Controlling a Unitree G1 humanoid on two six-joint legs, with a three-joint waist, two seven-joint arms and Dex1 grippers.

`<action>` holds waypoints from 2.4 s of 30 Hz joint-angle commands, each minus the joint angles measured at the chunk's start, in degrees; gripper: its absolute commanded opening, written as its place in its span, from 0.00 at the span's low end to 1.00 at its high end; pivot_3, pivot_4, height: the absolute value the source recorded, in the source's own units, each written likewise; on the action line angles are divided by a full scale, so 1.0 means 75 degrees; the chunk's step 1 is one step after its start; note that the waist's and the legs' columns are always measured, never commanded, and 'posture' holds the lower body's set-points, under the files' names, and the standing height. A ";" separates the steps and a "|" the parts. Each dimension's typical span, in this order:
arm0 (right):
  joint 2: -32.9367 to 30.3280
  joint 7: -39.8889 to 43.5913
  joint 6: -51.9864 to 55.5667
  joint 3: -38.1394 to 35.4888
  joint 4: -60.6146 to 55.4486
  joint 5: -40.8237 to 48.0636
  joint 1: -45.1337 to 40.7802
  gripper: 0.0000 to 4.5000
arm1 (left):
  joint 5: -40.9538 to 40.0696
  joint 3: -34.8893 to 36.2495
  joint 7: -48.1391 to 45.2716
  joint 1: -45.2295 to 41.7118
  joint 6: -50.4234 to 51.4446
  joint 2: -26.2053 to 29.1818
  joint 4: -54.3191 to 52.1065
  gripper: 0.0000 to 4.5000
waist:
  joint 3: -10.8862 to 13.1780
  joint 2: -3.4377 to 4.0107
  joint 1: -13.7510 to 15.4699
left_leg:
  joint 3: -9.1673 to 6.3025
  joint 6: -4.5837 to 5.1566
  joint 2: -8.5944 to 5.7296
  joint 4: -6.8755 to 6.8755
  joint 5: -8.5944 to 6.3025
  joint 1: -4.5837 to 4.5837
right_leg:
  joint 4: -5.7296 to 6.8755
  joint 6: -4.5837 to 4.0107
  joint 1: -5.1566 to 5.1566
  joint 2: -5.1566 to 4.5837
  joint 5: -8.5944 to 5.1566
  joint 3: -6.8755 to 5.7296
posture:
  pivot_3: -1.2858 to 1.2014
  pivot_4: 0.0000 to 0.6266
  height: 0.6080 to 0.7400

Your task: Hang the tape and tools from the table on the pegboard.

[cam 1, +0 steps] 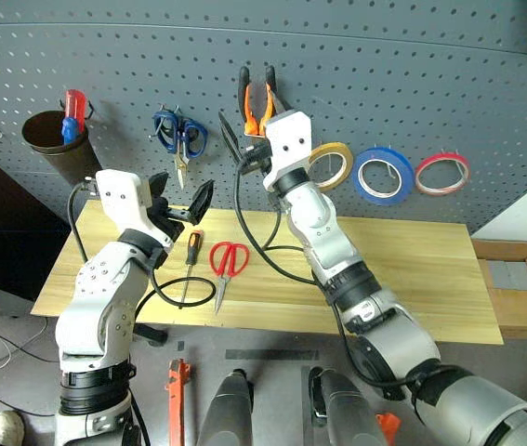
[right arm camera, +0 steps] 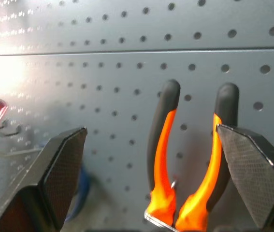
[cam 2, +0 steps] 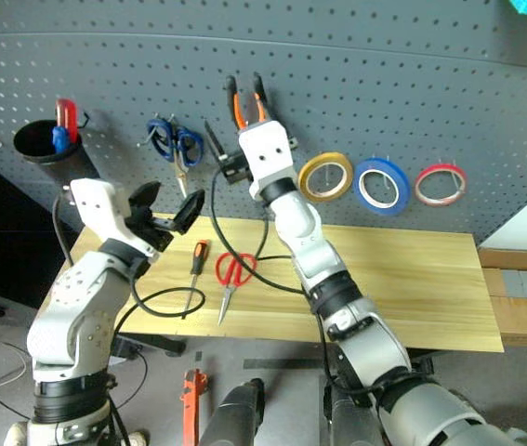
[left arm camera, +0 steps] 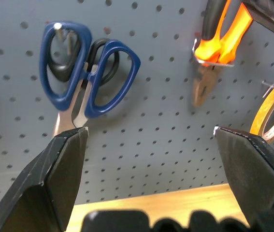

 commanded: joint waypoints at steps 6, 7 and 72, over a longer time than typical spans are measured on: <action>-0.1658 0.2487 0.2159 0.0206 -0.3664 0.0806 0.2027 0.99 | 0.0690 -0.0500 0.0286 0.0282 -0.0289 -0.0233 0.0027 1.00 | -0.0014 -0.0007 -0.0015 | -0.0001 -0.0013 -0.0010 0.0015 0.0007 0.0004 | -0.0007 0.0019 0.0020 -0.0006 0.0012 0.0002 | 0.56 0.30 1.00; -0.1956 0.2789 0.2291 0.0216 -0.3948 0.0911 0.2314 0.99 | 0.0767 -0.0641 0.0326 0.0409 -0.0253 -0.0318 0.0005 1.00 | -0.0020 -0.0011 -0.0026 | 0.0001 -0.0012 -0.0011 0.0017 0.0007 0.0005 | -0.0011 0.0024 0.0023 -0.0006 0.0015 0.0005 | 0.56 0.30 1.00; -0.4193 0.6673 0.1759 0.0493 -0.3525 0.1179 0.3909 1.00 | 0.4035 -0.2245 0.1771 0.1723 0.0854 -0.1202 0.2692 0.00 | -0.0021 -0.0003 -0.0474 | 0.0029 -0.0004 -0.0014 0.0138 0.0004 0.0026 | -0.0005 0.0113 0.0076 0.0002 0.0045 0.0048 | 0.51 0.37 1.00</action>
